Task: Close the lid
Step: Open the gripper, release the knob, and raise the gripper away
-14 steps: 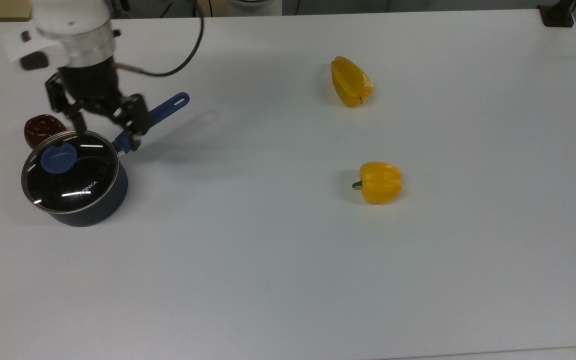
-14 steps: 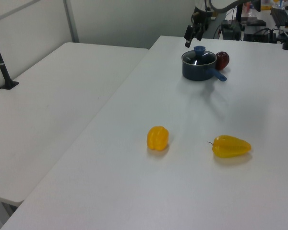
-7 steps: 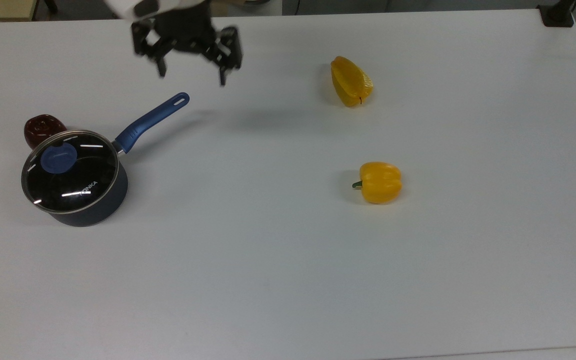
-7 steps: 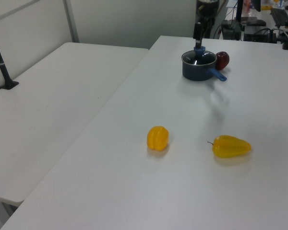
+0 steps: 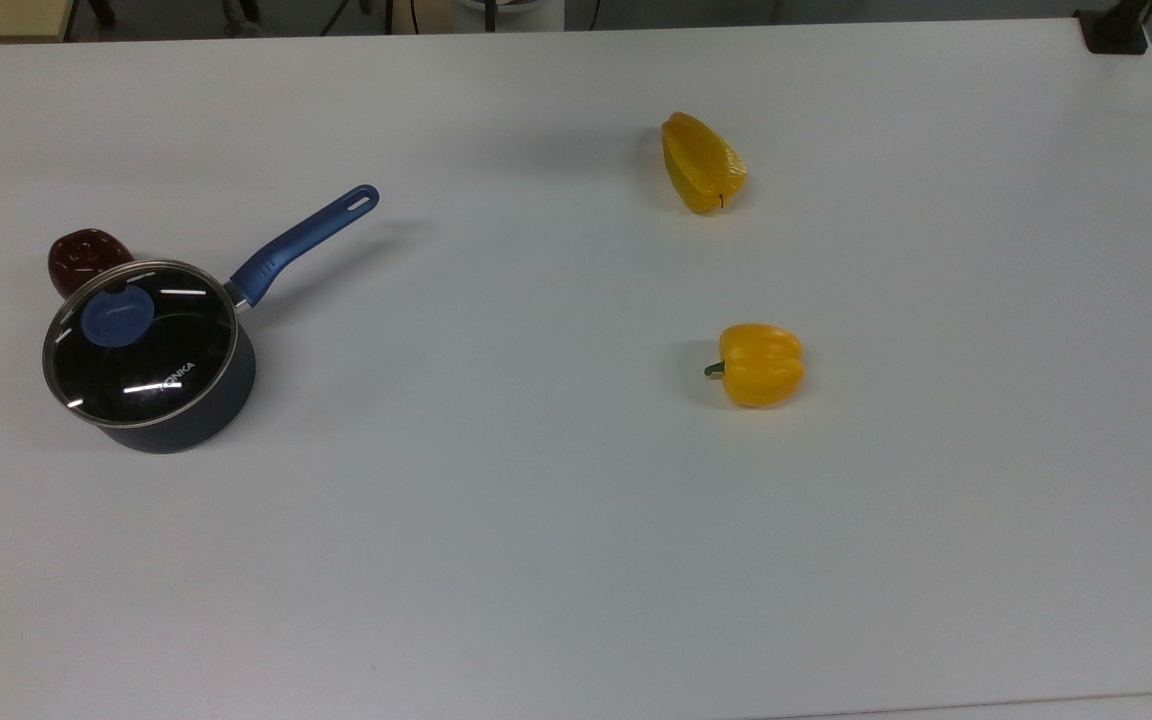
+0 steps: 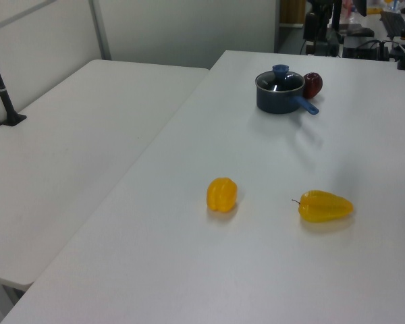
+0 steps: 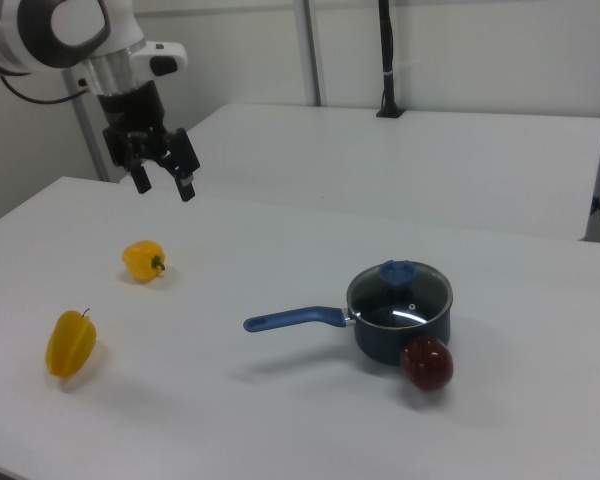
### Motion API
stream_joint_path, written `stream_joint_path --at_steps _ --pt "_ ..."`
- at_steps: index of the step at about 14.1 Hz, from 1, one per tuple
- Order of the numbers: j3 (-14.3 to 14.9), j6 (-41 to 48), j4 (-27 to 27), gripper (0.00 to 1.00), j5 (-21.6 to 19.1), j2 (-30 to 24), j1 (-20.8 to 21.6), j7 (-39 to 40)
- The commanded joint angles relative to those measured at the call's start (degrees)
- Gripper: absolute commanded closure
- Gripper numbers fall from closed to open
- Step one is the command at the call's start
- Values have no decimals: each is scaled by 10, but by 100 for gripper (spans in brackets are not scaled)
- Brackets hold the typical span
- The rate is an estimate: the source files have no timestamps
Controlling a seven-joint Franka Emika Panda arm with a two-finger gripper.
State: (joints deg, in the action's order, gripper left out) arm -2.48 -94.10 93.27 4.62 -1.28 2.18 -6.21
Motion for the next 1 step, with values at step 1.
stream_joint_path --at_steps 1 --pt "11 -3 30 0 -1 -14 7 -9"
